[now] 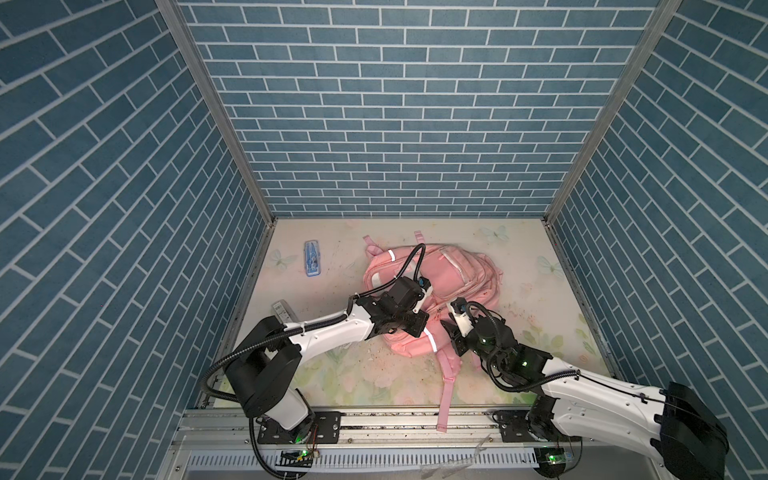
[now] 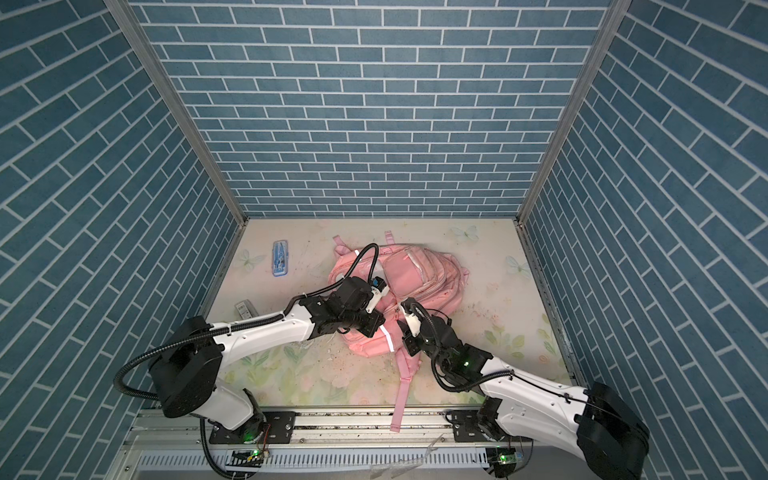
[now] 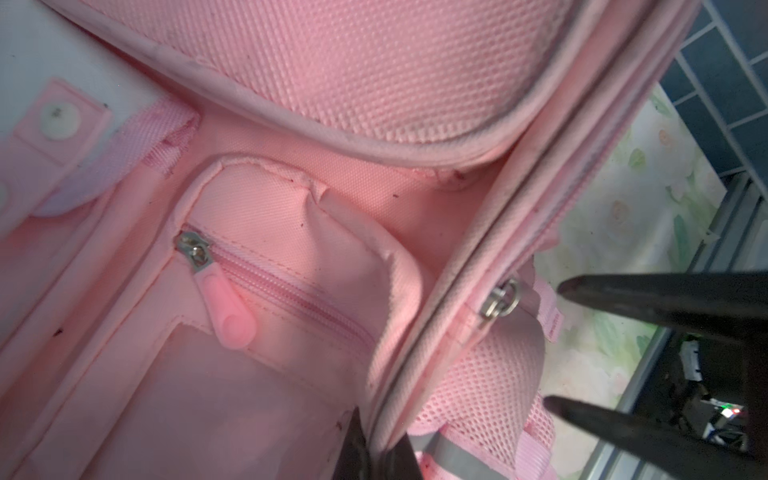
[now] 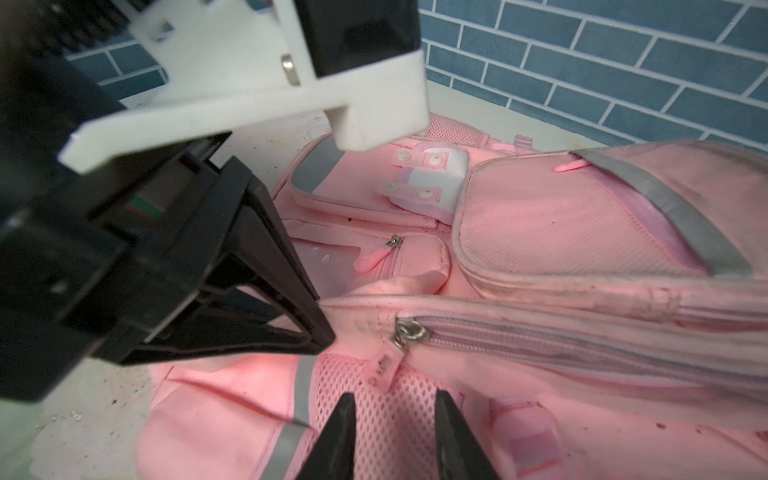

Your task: Pack the student bag

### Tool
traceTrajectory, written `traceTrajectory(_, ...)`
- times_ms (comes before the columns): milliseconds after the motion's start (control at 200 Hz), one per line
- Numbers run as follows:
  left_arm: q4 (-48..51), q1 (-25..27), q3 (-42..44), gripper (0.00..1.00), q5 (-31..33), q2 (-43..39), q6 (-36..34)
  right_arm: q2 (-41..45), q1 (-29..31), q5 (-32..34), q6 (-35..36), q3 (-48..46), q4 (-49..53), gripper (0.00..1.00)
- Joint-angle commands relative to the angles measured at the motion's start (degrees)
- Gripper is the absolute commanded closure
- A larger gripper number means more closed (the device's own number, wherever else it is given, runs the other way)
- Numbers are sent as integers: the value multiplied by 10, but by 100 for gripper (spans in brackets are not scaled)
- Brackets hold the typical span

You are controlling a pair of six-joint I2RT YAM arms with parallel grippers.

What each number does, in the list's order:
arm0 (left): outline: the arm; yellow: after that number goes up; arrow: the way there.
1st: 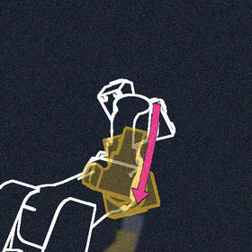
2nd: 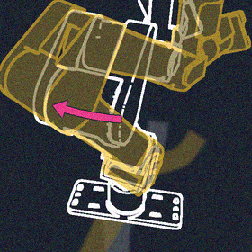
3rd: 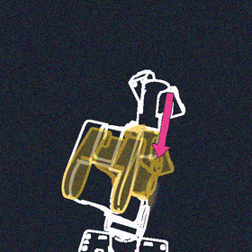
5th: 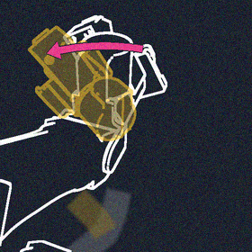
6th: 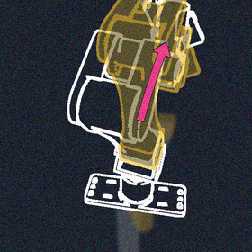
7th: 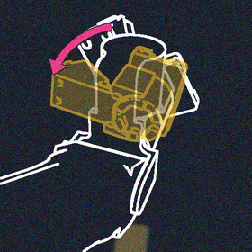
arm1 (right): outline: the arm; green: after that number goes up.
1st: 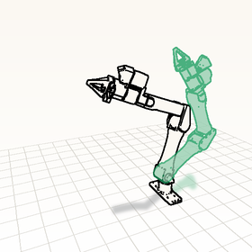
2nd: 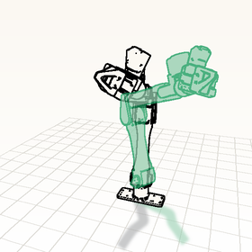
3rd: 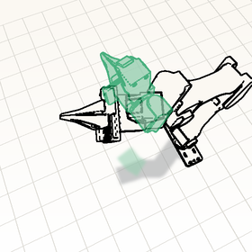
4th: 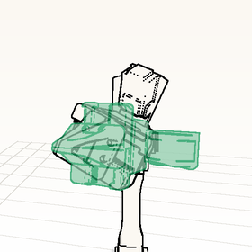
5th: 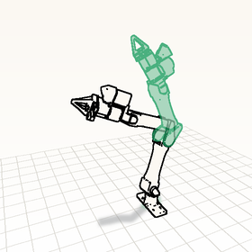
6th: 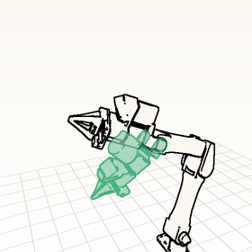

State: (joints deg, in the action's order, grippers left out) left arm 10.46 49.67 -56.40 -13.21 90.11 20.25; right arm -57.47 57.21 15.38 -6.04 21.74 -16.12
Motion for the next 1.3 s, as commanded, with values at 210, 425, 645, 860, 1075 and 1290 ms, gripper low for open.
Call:
traceTrajectory(210, -75, 10, -64, 100, -72, 27, 74, -51, 53, 206, 46, -16, -105, 65)
traceTrajectory(425, -78, 11, -74, 100, -79, 39, 83, -96, 60, 274, 27, -25, -131, 64)
traceTrajectory(645, -81, 11, -78, 100, -86, 46, 88, -146, 63, 333, -29, -10, -111, 71)
traceTrajectory(860, -67, 11, -82, 100, -83, 48, 76, -153, 60, 291, -29, -13, -117, 88)
traceTrajectory(1075, -35, 10, -82, 100, -70, 45, 54, -96, 22, 194, -30, -49, -141, 97)
traceTrajectory(1290, -17, 11, -84, 100, -68, 47, 26, -16, -62, 13, -25, -81, -128, 100)
